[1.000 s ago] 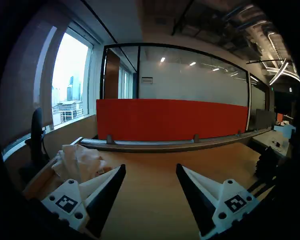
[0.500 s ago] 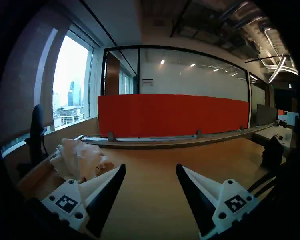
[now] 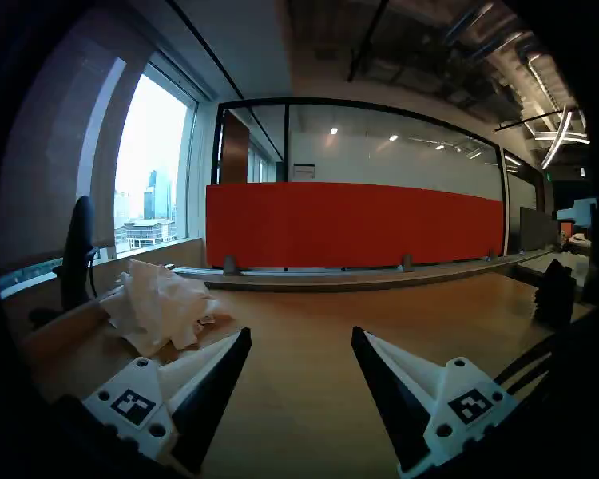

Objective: Fold towel

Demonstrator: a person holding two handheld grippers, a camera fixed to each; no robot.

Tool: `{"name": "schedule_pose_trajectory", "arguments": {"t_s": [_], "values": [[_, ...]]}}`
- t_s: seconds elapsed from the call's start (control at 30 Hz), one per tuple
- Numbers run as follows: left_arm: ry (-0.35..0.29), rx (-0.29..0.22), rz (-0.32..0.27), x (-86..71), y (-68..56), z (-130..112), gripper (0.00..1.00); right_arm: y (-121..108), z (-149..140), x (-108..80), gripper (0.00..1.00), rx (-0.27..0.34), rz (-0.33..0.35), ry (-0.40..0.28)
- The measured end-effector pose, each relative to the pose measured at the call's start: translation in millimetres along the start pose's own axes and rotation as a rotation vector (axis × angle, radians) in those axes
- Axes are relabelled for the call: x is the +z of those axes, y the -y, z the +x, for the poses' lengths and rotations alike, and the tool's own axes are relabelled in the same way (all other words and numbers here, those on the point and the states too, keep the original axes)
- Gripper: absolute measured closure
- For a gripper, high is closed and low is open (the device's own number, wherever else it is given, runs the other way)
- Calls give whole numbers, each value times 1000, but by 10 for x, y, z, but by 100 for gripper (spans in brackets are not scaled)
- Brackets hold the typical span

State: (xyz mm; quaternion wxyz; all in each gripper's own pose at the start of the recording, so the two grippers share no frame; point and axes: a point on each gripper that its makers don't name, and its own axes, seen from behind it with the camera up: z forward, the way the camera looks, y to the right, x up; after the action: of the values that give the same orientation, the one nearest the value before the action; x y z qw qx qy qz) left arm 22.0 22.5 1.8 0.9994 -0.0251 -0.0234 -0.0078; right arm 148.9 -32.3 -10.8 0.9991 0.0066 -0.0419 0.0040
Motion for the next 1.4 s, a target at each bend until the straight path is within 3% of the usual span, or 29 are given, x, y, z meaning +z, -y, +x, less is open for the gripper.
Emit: {"name": "schedule_pose_trajectory", "arguments": {"t_s": [0.3,0.57,1.4], "values": [[-23,-29,19,56,114,-272,7,-15,49,27,0,-21,-16,-30],[-44,-13,45,103,256,-357,7,20,47,31,0,-32,-18,-43],[-76,16,63,50,228,-346,7,206,-119,182,0,-17,19,-28]]}}
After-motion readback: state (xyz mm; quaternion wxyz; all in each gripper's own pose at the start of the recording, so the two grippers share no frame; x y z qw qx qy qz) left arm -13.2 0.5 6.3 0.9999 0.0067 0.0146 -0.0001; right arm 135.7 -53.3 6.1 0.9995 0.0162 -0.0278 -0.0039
